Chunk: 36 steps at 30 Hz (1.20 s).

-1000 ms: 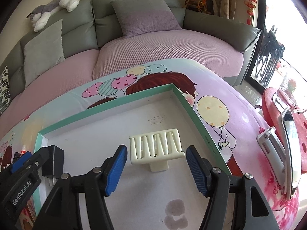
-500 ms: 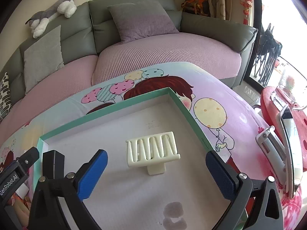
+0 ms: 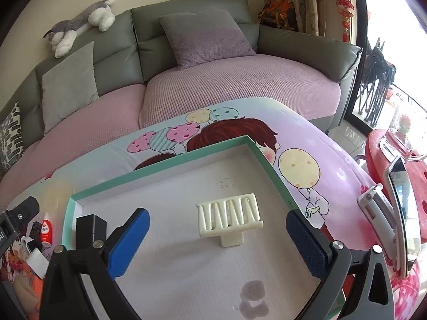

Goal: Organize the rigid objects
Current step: 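Lower the black charger into the green tray and open the left gripper, then move the right gripper to the orange toy knife and grasp it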

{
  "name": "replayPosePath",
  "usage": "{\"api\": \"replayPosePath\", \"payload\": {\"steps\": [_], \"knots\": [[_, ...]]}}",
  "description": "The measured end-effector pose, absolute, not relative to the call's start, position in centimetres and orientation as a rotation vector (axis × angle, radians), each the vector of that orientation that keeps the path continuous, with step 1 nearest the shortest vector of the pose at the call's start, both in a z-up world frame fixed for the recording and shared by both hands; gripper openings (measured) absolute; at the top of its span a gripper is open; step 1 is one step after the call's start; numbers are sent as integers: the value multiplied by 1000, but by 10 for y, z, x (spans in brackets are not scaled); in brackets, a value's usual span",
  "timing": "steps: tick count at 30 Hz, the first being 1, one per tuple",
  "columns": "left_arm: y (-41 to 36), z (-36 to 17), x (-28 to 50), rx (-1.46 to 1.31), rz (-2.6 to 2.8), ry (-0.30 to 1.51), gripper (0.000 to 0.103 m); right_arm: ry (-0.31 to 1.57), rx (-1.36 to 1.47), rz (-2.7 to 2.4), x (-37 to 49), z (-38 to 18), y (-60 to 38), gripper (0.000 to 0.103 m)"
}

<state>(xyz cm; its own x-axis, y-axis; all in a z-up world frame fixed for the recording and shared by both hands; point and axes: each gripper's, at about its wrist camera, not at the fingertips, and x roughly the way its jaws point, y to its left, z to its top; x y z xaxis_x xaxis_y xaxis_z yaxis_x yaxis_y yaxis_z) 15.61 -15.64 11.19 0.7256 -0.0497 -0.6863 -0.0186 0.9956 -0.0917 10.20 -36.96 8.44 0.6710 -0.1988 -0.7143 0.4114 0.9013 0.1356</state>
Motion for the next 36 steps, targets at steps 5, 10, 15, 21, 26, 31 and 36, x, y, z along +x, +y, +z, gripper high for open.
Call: {"api": "replayPosePath", "payload": {"steps": [5, 10, 15, 21, 26, 31, 36], "knots": [[-134, 123, 142, -78, 47, 715, 102, 724, 280, -274, 101, 101, -349, 103], [-103, 123, 130, -91, 139, 723, 102, 710, 259, -203, 104, 109, -324, 103], [-76, 124, 120, -123, 204, 719, 102, 705, 247, -98, 108, 113, -292, 103], [-41, 115, 112, -152, 277, 749, 102, 712, 262, 26, 111, 116, -258, 103], [-10, 107, 103, -165, 330, 789, 102, 732, 217, 77, 113, 112, -229, 103], [20, 99, 95, -201, 378, 821, 102, 763, 218, 125, 117, 105, -206, 103], [32, 92, 92, -196, 359, 861, 102, 802, 195, 177, 119, 95, -179, 103]]}}
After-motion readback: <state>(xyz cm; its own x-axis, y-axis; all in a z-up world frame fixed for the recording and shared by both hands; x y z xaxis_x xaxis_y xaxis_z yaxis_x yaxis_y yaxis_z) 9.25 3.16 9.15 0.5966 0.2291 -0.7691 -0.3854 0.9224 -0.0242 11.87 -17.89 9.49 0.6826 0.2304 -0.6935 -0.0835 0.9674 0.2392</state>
